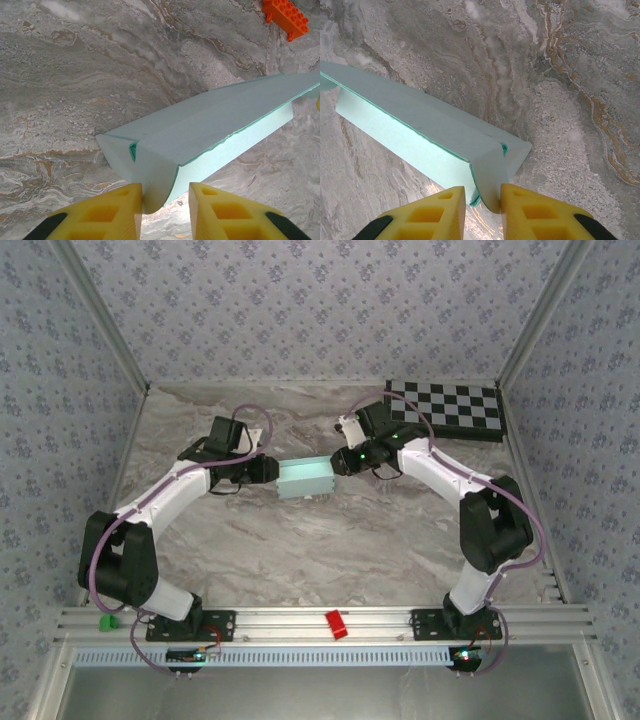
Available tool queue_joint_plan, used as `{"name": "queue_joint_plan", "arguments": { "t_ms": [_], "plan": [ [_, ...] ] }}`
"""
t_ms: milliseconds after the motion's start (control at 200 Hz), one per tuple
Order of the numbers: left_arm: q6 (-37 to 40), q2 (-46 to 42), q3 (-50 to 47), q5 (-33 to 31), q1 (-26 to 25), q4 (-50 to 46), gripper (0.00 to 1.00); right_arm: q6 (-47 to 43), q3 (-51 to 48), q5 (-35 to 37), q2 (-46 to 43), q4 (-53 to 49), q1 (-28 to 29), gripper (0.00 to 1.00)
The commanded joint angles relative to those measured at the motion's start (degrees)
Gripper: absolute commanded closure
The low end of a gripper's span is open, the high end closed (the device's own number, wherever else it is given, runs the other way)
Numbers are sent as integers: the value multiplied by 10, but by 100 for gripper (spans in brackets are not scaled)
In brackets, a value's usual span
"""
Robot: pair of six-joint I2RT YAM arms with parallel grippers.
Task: Fold the paper box
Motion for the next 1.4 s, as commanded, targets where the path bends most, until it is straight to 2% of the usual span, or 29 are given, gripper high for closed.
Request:
{"name": "queue_joint_plan", "arguments": {
  "t_ms": [0,1030,1394],
  "plan": [
    [-4,5,16,18,3,11,73,9,25,-11,12,1,6,74],
    [-20,13,14,30,3,23,76,79,59,-21,36,-26,12,74],
    [-19,15,11,26,3,21,76,96,67,-28,43,-34,12,70]
  ]
}}
